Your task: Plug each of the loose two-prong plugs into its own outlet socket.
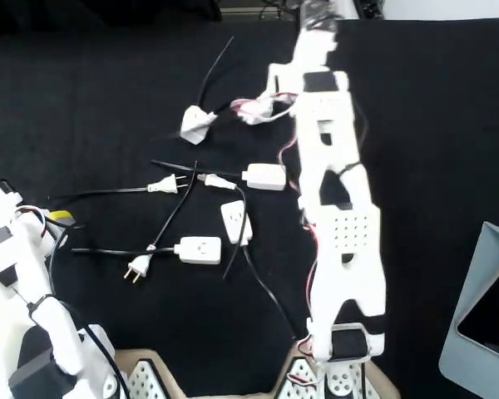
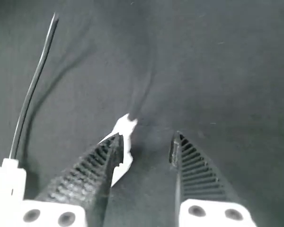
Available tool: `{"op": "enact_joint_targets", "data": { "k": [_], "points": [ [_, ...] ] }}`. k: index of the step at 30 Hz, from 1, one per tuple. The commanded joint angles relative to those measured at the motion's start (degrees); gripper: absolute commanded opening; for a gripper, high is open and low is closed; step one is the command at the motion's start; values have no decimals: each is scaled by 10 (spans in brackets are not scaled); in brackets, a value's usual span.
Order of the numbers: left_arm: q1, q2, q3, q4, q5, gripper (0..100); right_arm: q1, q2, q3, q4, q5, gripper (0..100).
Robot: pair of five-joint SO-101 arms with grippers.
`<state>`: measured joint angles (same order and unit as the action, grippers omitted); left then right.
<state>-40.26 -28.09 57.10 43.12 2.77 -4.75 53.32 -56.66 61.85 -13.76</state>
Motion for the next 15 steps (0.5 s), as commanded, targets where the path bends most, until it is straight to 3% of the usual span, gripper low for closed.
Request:
{"op": "enact_joint_targets", "data": {
  "k": [1, 5, 12, 15],
  "points": [
    [-3, -16, -4, -10, 1, 321, 15, -8, -102, 71, -18, 190],
    [-3, -16, -4, -10, 1, 321, 3, -9, -196, 180, -19, 255],
    [-3, -16, -4, -10, 1, 321, -51, -7, -371, 375, -14, 243],
    [-3, -16, -4, -10, 0, 321, -69, -7, -390, 394, -14, 194]
  ]
}}
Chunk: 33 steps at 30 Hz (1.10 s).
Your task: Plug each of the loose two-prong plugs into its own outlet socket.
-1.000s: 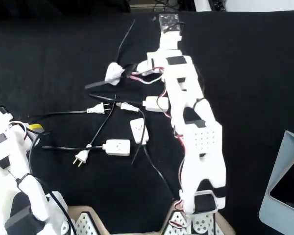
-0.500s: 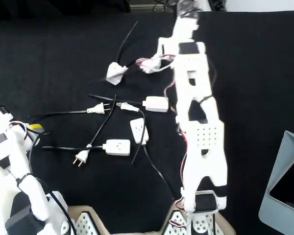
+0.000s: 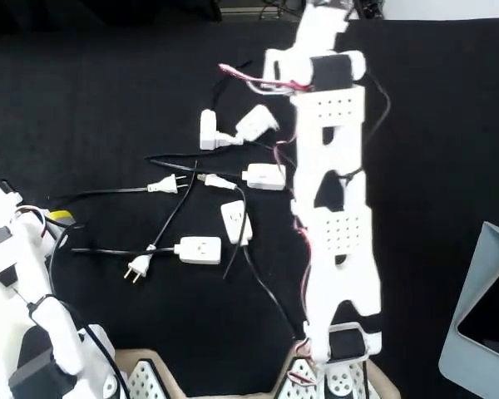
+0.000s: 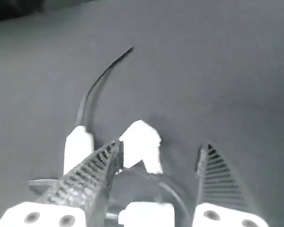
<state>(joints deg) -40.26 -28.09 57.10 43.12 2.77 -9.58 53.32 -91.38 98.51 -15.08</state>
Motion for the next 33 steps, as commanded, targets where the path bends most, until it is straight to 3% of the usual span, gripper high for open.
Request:
{"op": "enact_joint_targets", "data": {
  "k": [1, 6, 16, 29, 33],
  "points": [
    [-3, -16, -4, -10, 0, 321, -22, -7, -40, 27, -1, 166],
    [-3, -16, -4, -10, 0, 321, -46, -10, -14, 27, -1, 70],
    [-3, -16, -4, -10, 0, 321, -121, -40, 88, 28, 78, 74],
    [-3, -16, -4, -10, 0, 321, -185, -200, 461, -4, 82, 145],
    [-3, -16, -3, -10, 0, 321, -192, -199, 525, -46, 129, 145]
  ]
}}
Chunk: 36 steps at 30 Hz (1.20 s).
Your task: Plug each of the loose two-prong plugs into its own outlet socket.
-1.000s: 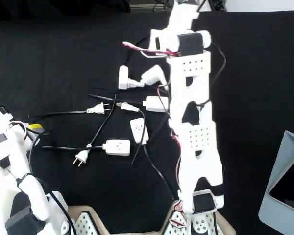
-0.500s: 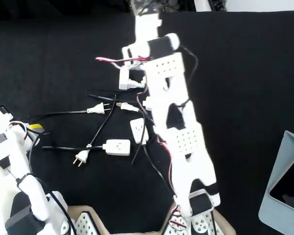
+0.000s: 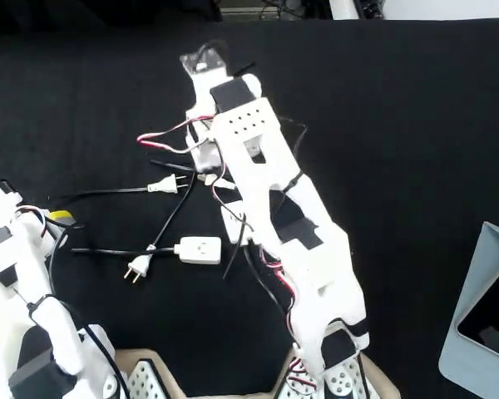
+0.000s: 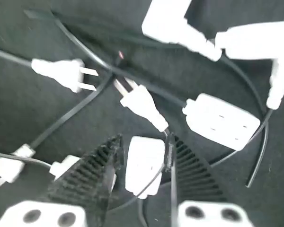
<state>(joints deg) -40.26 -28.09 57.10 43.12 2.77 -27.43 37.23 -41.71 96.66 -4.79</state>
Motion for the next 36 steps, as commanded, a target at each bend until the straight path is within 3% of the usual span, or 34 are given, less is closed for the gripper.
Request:
{"op": "enact_joint_targets", "data": {
  "k": [1, 9, 16, 23, 36],
  "points": [
    [-3, -16, -3, -10, 0, 321, -16, -38, 43, -40, 36, 145],
    [-3, -16, 2, -11, 0, 323, -19, -38, 139, -154, 97, 147],
    [-3, -16, 1, -11, 0, 323, -84, -41, 138, -188, 98, 148],
    [-3, -16, 1, -11, 0, 323, -113, -19, 145, -267, 177, 149],
    [-1, -16, 1, -11, 0, 323, -123, 78, 68, -275, 210, 149]
  ]
}}
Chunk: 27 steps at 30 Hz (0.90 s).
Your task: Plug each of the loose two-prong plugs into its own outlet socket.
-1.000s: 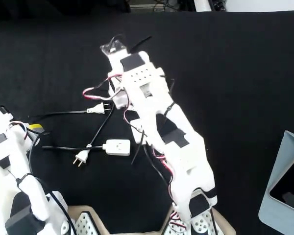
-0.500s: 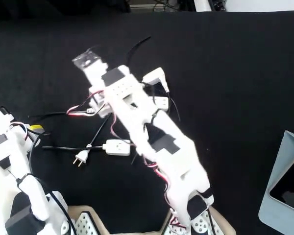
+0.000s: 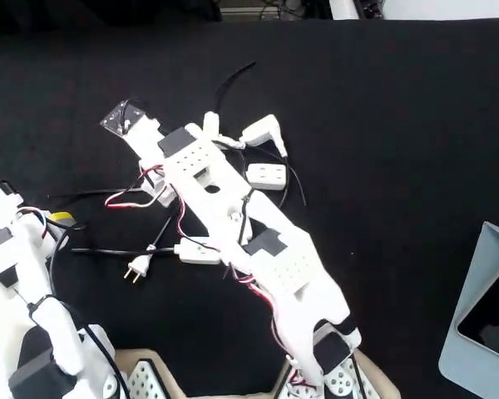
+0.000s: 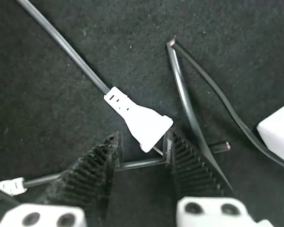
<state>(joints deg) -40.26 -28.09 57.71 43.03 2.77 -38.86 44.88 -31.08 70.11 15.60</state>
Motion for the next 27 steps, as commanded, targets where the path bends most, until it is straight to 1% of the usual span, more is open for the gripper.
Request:
{"op": "enact_joint_targets", "data": {
  "k": [1, 3, 9, 22, 27],
  "points": [
    [0, -16, -5, -11, 0, 323, -9, 7, -44, -10, 8, 149],
    [0, -16, -5, -11, -1, 323, -9, 16, -57, -7, 20, 149],
    [0, -16, -5, -11, -1, 323, -9, 6, -81, -5, 19, 149],
    [0, -16, -4, -11, -1, 323, -34, 9, -81, 21, 19, 150],
    [0, -16, -4, -11, -1, 323, -35, -20, -86, 23, 19, 150]
  ]
}}
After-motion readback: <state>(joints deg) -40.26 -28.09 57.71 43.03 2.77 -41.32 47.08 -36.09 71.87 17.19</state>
